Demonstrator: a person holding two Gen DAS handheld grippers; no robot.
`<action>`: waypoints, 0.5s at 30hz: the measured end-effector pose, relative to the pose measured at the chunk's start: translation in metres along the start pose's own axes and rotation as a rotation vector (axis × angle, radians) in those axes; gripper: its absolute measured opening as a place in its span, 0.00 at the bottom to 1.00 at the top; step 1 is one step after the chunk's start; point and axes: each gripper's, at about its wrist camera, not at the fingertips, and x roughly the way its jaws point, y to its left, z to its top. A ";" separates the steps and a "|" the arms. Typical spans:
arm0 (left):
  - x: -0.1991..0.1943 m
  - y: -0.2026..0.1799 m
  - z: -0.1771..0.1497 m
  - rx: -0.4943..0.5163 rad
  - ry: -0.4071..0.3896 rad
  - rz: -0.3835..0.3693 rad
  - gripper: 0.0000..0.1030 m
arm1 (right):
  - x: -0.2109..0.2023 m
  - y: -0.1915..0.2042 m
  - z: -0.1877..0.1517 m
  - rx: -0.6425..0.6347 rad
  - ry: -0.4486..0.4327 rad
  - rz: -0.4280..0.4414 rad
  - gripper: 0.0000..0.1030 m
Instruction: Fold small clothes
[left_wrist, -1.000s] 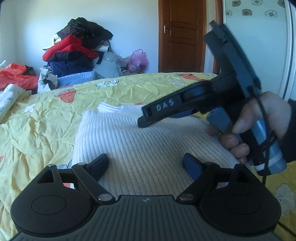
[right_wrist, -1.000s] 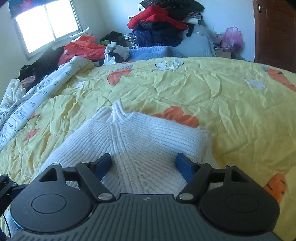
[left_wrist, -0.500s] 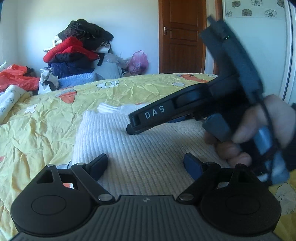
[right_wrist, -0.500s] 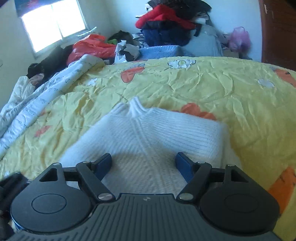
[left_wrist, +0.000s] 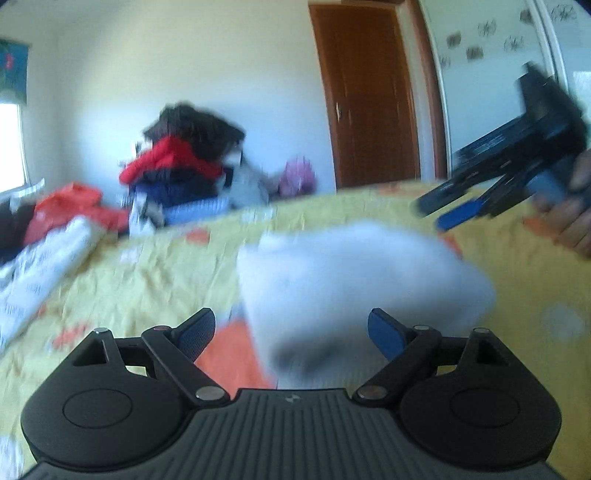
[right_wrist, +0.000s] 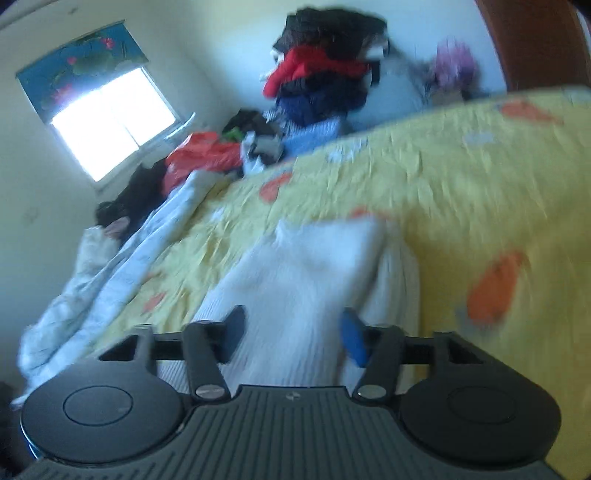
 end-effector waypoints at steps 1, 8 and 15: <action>0.001 0.002 -0.006 -0.003 0.023 0.004 0.88 | -0.004 -0.004 -0.007 0.016 0.027 0.012 0.44; 0.034 -0.007 -0.011 0.014 0.080 0.062 0.83 | 0.011 -0.002 -0.036 0.017 0.115 -0.012 0.44; 0.044 -0.009 -0.009 -0.026 0.110 0.074 0.28 | -0.004 0.029 -0.029 -0.249 0.096 -0.079 0.08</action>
